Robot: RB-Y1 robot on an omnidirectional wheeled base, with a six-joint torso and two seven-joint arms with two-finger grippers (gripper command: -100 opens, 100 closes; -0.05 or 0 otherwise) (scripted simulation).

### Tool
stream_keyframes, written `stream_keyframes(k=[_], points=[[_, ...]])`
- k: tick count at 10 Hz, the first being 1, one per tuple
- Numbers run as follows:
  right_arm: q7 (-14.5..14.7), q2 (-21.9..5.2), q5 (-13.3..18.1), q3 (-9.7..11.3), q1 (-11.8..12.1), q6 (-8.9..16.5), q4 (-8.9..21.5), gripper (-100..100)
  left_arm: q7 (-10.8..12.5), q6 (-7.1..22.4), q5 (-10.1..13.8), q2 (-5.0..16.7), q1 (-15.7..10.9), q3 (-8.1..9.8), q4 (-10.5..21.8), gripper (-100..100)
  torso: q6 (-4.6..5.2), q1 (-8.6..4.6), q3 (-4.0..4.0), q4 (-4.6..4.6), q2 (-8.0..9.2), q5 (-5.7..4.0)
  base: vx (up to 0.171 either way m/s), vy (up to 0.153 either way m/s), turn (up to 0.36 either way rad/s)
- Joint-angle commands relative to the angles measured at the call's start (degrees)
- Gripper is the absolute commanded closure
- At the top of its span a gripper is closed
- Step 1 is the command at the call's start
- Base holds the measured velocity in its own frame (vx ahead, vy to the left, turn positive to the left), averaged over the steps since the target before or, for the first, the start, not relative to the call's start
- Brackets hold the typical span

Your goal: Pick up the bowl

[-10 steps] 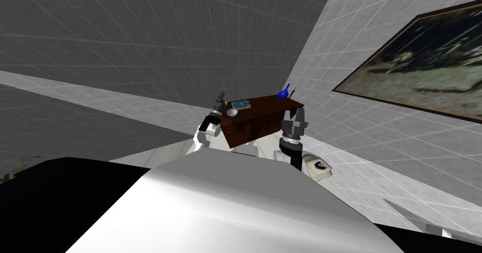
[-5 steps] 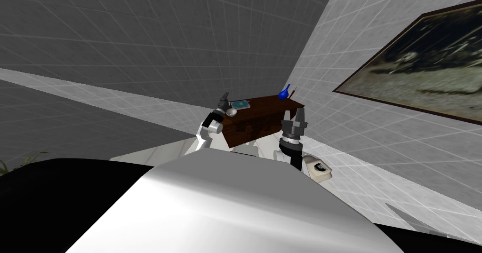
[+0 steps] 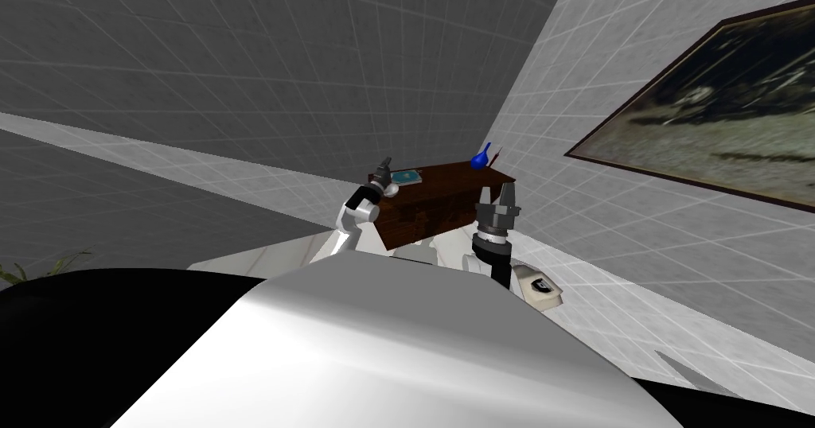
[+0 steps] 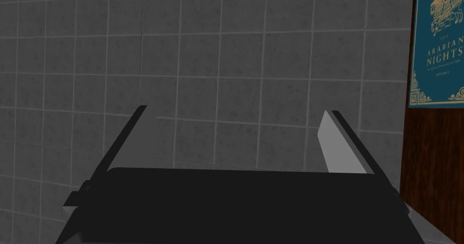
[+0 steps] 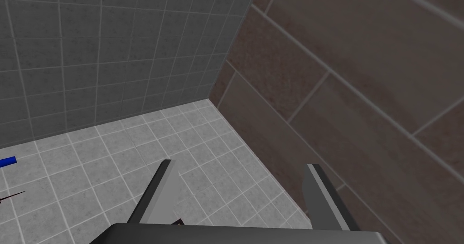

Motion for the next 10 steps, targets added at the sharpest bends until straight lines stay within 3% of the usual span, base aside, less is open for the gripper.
stream_keyframes(k=[1,2,3,5,6,8,9,10], points=[[0.0,0.0,0.0,0.0,0.0,0.0,0.0,0,0.2,2.9,-0.1,-0.2,-1.0,-0.28,0.2,-100,0.0,0.0,0.0,0.0,0.0,0.0,0.011,-0.057,0.036],[0.0,0.0,0.0,0.0,0.0,0.0,0.0,0,0.2,3.9,-0.1,-0.2,-1.0,-0.28,0.2,-100,0.0,-0.03,0.01,0.0,0.02,-0.01,0.002,-0.03,-0.003],[0.0,0.0,0.0,0.0,0.0,0.0,0.0,0,0.7,5.8,-0.1,-0.3,-3.3,-0.61,1.3,-100,0.0,0.05,0.03,0.01,0.05,0.0,0.012,-0.038,0.062],[0.0,0.0,0.0,0.0,0.0,0.0,0.0,0,0.7,8.3,-0.1,-0.3,-3.3,-0.61,1.3,-100,0.0,0.0,0.0,0.0,0.01,0.0,0.01,-0.043,0.017],[0.0,0.0,0.0,0.0,0.0,0.0,0.0,0,1.2,10.4,-0.2,-0.4,-5.5,-0.88,2.4,-100,0.0,0.05,0.02,0.0,0.04,0.01,0.007,-0.053,0.067],[0.0,0.0,0.0,0.0,0.0,0.0,0.0,0,1.2,12.6,-0.2,-0.4,-5.5,-0.88,2.4,-100,0.0,0.0,0.01,0.0,0.03,-0.01,0.009,-0.038,0.016],[0.0,0.0,0.0,0.0,0.0,0.0,0.0,0,1.7,14.7,-0.3,-0.4,-7.6,-1.1,3.5,-100,0.0,0.08,0.02,0.0,0.04,0.01,0.022,-0.033,0.067],[0.0,0.0,0.0,0.0,0.0,0.0,0.0,0,1.7,16.3,-0.3,-0.4,-7.6,-1.1,3.5,-100,-0.01,0.07,0.0,0.0,0.0,0.01,0.02,-0.046,0.044]])
